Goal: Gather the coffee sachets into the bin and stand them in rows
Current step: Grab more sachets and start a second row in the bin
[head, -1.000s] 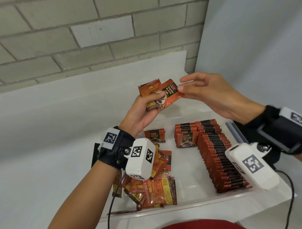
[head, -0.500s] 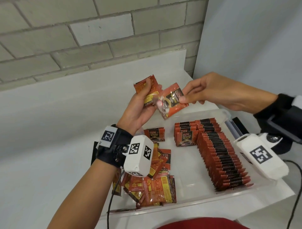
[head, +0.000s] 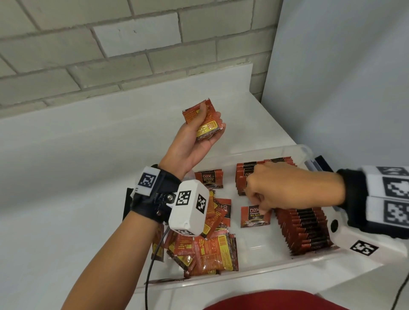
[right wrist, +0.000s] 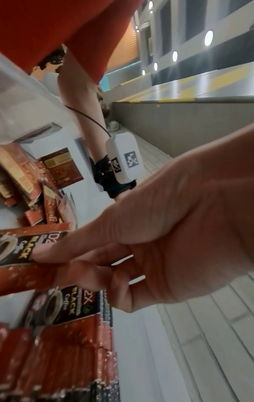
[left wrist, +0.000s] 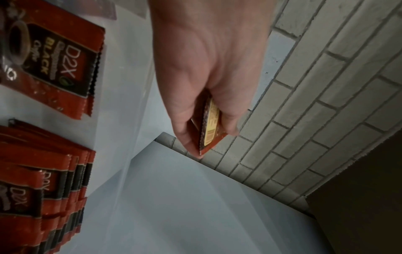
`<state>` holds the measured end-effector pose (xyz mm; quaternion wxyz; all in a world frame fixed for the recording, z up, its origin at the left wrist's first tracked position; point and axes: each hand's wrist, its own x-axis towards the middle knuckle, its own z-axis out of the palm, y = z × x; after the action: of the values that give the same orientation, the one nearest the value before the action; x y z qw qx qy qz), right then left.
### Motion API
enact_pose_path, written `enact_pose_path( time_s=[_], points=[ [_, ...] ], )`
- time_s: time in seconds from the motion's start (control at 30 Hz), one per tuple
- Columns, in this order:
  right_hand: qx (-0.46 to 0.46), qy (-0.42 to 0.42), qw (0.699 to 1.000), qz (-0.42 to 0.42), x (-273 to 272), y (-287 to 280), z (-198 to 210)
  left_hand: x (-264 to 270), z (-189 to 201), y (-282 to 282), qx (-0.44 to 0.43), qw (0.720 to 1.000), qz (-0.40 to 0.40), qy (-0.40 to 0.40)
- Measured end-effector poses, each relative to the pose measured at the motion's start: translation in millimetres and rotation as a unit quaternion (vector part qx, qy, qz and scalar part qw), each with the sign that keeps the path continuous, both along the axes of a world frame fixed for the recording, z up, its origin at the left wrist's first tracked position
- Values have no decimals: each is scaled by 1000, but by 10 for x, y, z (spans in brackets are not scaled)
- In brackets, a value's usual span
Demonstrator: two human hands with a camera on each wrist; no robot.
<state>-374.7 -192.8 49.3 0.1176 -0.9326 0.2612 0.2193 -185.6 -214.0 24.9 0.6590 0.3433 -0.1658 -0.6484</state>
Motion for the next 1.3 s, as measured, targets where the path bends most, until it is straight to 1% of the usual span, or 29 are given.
enact_pose_path(
  time_s=[0.2, 0.47, 0.83, 1.13, 1.3],
  points=[
    [-75, 1, 997, -12, 19, -83, -9, 12, -10, -7, -3, 1000, -2, 12],
    [-136, -1, 991, -20, 43, -227, -28, 4, -30, -18, -3, 1000, -9, 15],
    [-118, -20, 992, -42, 50, -295, -33, -11, -2, -2, 20, 1000, -6, 17],
    [-144, -13, 989, -28, 56, -325, -63, -40, 33, 28, 33, 999, -11, 26],
    [-125, -19, 991, -34, 44, -362, -63, -42, 21, 29, 27, 999, -25, -1]
  ],
)
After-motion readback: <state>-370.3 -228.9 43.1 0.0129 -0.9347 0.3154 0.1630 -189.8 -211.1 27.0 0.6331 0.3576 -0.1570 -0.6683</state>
